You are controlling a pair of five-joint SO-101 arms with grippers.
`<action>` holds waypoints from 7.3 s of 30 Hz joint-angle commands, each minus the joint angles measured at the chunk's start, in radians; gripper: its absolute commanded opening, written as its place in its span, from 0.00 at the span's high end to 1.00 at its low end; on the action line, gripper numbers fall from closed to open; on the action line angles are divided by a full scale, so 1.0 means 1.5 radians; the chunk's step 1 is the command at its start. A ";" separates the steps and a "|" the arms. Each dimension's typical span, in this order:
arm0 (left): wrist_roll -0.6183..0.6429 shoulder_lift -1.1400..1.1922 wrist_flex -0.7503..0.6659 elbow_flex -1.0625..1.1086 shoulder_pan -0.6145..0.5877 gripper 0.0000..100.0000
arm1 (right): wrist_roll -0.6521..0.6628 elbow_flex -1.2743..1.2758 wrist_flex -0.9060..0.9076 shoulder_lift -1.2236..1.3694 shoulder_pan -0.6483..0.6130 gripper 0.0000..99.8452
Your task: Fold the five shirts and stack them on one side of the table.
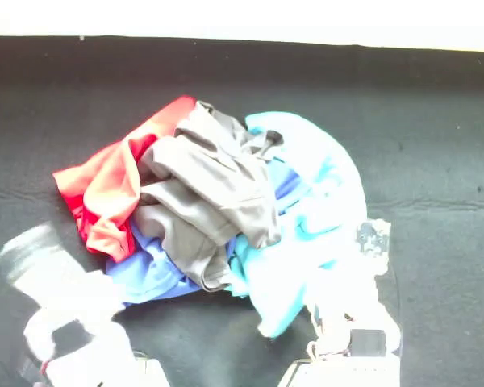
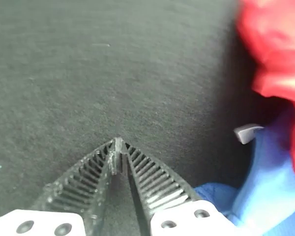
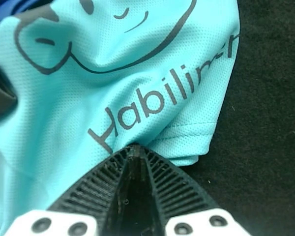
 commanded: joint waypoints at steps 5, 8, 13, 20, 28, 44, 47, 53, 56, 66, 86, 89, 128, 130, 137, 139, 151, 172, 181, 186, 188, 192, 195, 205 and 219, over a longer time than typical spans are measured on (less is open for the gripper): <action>0.003 0.002 -0.003 0.009 0.118 0.99 | 0.000 0.085 -0.011 -0.003 0.007 0.99; 0.003 0.002 -0.003 0.009 0.118 0.99 | 0.000 0.085 -0.011 -0.003 0.007 0.99; 0.003 0.002 -0.003 0.009 0.118 0.99 | 0.000 0.085 -0.011 -0.003 0.007 0.99; 0.003 0.002 -0.003 0.009 0.118 0.99 | 0.000 0.085 -0.011 -0.003 0.007 0.99; 0.003 0.002 -0.003 0.009 0.118 0.99 | 0.000 0.085 -0.011 -0.003 0.007 0.99; 0.003 0.002 -0.003 0.009 0.120 0.99 | 0.000 0.085 -0.011 -0.003 0.007 0.99; 0.003 0.002 -0.003 0.009 0.120 0.99 | 0.000 0.085 -0.011 -0.003 0.007 0.99; -0.001 0.001 -0.003 0.007 0.114 0.99 | 0.000 0.085 -0.011 -0.003 0.007 0.99; 0.002 -0.001 -0.008 0.003 0.115 0.99 | 0.000 0.085 -0.011 -0.003 0.007 0.99; 0.000 0.005 -0.007 -0.133 0.073 0.99 | 0.000 0.085 -0.011 -0.003 0.007 0.99; -0.047 0.786 0.259 -0.853 0.228 0.96 | 0.000 0.085 -0.011 -0.003 0.007 0.99; -0.084 0.881 0.275 -0.922 0.233 0.85 | 0.000 0.085 -0.011 -0.003 0.007 0.99; -0.061 1.500 0.157 -1.247 0.173 0.99 | 0.000 0.085 -0.011 -0.003 0.007 0.99; -0.057 1.459 0.157 -1.271 0.124 0.99 | 0.000 0.085 -0.011 -0.003 0.007 0.99; -0.060 1.354 0.162 -1.335 -0.058 0.99 | 0.000 0.085 -0.011 -0.003 0.007 0.99; -0.080 1.329 0.163 -1.360 -0.102 0.99 | 0.000 0.085 -0.011 -0.003 0.007 0.99; -0.129 1.283 0.133 -1.532 -0.371 0.99 | 0.000 0.085 -0.011 -0.003 0.007 0.99; -0.230 1.275 0.292 -1.768 -0.339 0.73 | 0.000 0.085 -0.011 -0.003 0.007 0.99; -0.230 1.275 0.294 -1.580 -0.088 0.73 | 0.000 0.085 -0.011 -0.003 0.007 0.99; -0.229 1.274 0.294 -1.447 0.020 0.73 | 0.000 0.085 -0.011 -0.003 0.007 0.99; -0.228 1.273 0.294 -1.398 0.052 0.73 | 0.000 0.085 -0.011 -0.003 0.007 0.99; -0.228 1.249 0.292 -1.296 0.093 0.73 | 0.000 0.085 -0.011 -0.003 0.007 0.99; -0.231 1.245 0.289 -1.232 0.117 0.73 | 0.000 0.085 -0.011 -0.003 0.007 0.99; -0.232 1.401 0.172 -1.170 0.118 0.73 | 0.000 0.085 -0.011 -0.003 0.007 0.99; -0.232 1.573 0.172 -1.239 0.106 0.99 | 0.000 0.085 -0.011 -0.003 0.007 0.99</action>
